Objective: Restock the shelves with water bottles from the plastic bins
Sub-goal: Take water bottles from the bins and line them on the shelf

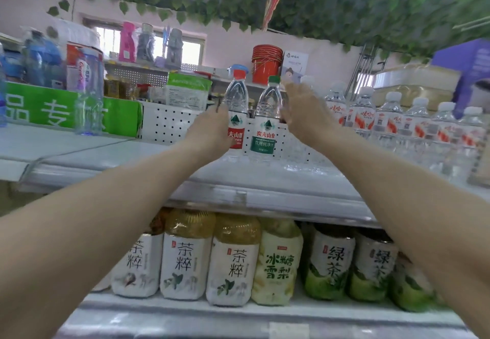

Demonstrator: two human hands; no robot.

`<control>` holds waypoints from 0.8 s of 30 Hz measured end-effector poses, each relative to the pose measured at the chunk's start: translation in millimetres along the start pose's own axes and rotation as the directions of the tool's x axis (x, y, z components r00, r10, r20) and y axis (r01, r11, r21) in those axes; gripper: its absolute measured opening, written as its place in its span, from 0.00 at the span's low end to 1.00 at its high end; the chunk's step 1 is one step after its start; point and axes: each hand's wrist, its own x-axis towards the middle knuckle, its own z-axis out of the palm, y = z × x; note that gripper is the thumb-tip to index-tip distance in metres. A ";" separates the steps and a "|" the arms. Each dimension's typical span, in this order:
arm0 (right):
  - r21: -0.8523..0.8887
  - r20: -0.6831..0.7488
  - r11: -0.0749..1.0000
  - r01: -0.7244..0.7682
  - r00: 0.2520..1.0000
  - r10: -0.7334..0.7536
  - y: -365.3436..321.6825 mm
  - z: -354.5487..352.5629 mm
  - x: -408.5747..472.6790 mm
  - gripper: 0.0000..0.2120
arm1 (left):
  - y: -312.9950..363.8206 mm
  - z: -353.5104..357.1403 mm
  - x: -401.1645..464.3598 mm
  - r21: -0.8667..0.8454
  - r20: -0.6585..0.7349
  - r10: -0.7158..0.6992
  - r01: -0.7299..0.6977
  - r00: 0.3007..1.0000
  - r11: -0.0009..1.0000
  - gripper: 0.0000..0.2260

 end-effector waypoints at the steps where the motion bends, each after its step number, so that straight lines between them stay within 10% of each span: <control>1: -0.043 0.014 0.999 0.015 1.000 -0.014 0.9 -9.2 -14.0 0.23 | 5.9 -3.5 -7.7 0.000 -0.016 0.049 -0.049 0.999 0.999 0.31; 24: -0.566 0.359 0.820 -0.082 0.871 0.335 189.0 -179.8 -458.8 0.25 | 359.1 156.6 -217.3 -0.175 -0.003 0.764 -0.752 0.646 0.636 0.27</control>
